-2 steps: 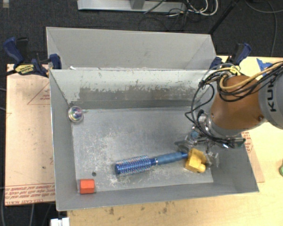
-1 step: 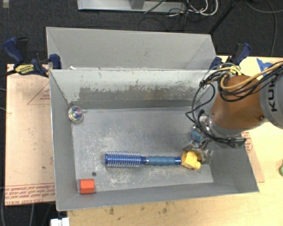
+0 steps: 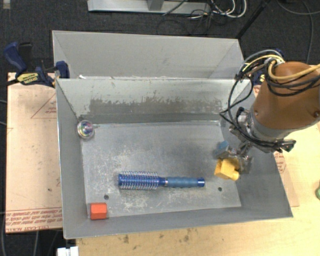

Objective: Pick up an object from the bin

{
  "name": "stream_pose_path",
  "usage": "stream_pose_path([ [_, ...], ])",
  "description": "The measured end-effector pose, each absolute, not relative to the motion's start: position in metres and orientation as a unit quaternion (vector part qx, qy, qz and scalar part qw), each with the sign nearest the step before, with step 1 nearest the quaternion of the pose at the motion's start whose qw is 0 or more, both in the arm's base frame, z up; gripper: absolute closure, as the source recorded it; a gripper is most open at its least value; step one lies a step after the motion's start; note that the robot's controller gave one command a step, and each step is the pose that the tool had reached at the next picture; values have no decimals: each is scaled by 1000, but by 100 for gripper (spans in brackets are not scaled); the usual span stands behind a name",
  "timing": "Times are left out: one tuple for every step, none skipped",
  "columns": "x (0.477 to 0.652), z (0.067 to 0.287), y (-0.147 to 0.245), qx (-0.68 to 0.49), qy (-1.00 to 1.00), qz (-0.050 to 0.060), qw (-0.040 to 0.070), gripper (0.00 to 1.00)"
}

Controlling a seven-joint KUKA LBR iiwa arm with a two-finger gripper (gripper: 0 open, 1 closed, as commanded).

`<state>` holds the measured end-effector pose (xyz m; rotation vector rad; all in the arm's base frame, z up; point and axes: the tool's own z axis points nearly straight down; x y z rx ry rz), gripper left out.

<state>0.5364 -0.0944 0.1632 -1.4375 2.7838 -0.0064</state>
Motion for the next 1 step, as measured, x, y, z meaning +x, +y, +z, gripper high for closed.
stream_pose_path([
  [529, 273, -81, -462, 887, -3, 5, 100],
])
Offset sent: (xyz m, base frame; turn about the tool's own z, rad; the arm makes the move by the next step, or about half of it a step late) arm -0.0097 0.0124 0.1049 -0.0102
